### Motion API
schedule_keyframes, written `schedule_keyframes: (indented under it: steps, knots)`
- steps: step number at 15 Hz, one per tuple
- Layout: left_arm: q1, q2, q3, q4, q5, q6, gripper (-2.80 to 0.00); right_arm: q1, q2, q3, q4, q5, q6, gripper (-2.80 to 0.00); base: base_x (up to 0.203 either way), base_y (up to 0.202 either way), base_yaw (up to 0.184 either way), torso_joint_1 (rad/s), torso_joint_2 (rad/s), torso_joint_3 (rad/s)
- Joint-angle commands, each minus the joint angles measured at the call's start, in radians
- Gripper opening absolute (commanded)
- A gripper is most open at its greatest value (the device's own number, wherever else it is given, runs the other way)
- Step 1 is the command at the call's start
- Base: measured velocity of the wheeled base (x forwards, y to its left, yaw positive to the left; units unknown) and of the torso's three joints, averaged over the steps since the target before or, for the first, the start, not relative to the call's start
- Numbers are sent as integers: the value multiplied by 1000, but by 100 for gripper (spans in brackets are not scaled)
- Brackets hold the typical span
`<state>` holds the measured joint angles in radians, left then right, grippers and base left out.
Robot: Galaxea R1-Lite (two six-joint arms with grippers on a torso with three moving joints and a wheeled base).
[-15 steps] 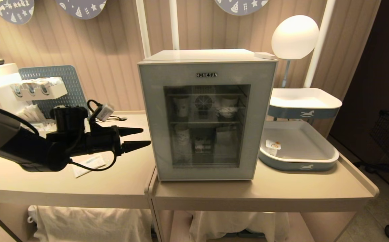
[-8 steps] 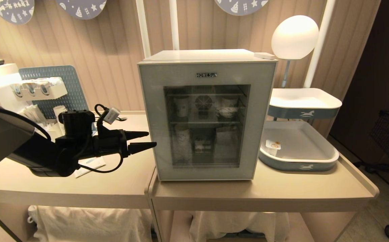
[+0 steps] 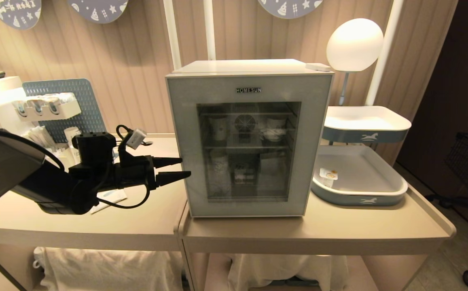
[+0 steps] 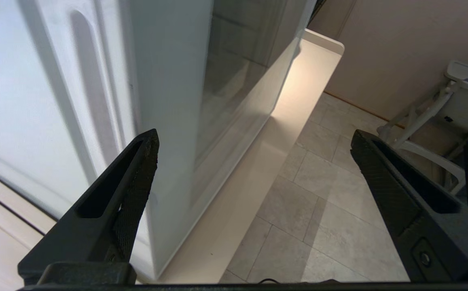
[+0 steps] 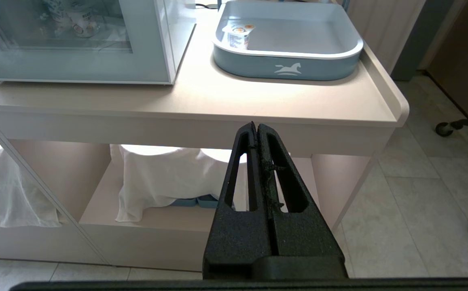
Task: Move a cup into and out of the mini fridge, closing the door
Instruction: Open the freezer door
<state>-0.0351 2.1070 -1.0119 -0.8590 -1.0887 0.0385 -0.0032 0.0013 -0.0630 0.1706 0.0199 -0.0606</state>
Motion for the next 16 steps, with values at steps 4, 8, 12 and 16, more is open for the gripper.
schedule_keyframes:
  steps: [4, 8, 12, 16]
  knots:
    - [58, -4, 66, -94, -6, -10, 0, 0, 0, 0, 1, 0, -1, -280, 0, 0, 0, 0, 0, 0]
    - [51, 39, 29, -95, 17, -12, 0, 0, 0, 0, 1, 0, -1, -280, 0, 0, 0, 0, 0, 0]
    - [-5, 48, 17, -95, 130, -9, 0, 0, 0, 0, 1, 0, -1, -280, 0, 0, 0, 0, 0, 0]
    - [-40, 53, 26, -118, 174, -11, 0, 0, 0, 0, 1, 0, -1, -280, 0, 0, 0, 0, 0, 0]
